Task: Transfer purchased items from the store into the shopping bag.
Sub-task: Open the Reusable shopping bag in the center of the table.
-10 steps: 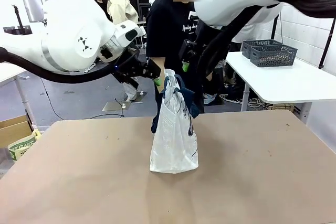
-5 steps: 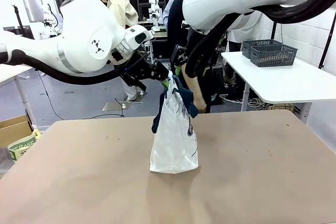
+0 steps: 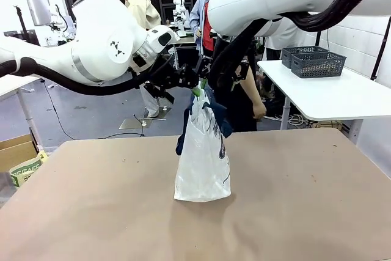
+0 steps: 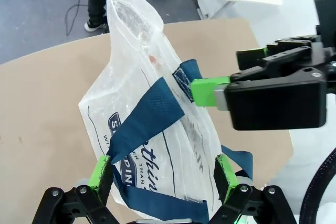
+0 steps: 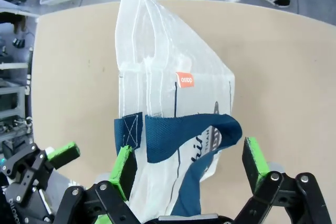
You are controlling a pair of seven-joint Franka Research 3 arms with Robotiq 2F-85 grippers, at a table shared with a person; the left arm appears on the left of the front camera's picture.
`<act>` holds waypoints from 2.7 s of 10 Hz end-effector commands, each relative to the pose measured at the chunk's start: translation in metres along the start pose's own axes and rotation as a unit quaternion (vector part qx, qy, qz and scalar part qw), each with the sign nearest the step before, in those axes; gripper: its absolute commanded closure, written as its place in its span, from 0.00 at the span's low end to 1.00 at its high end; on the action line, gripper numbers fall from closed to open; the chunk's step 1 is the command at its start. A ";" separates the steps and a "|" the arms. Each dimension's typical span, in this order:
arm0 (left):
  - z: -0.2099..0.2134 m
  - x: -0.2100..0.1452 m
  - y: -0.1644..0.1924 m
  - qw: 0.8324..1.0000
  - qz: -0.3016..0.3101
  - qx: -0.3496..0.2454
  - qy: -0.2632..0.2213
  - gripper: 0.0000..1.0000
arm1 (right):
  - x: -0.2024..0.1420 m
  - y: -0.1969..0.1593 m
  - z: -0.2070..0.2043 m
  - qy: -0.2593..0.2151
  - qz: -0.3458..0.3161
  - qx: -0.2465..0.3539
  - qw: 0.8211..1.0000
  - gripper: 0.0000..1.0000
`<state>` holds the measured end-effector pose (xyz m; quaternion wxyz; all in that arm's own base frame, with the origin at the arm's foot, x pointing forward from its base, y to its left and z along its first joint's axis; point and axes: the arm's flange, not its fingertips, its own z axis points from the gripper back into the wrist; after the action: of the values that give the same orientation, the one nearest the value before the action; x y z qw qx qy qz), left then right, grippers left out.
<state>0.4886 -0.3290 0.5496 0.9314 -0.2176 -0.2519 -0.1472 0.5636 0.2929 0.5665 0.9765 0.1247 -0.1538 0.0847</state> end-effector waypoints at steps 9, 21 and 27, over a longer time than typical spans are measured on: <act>-0.007 -0.012 0.023 0.999 0.022 -0.003 0.028 0.00 | 0.011 -0.001 -0.037 0.061 -0.032 -0.006 0.998 0.00; -0.027 -0.021 0.033 0.998 0.039 0.013 0.049 0.58 | -0.004 0.000 -0.051 0.076 -0.034 -0.007 0.997 0.55; -0.012 -0.029 0.045 0.997 0.044 0.042 0.050 1.00 | -0.033 -0.022 -0.040 0.097 -0.009 -0.040 0.994 1.00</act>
<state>0.4943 -0.3013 0.5101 0.9513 -0.2030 -0.1998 -0.1179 0.5641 0.2929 0.5167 0.9910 0.0967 -0.0648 0.0662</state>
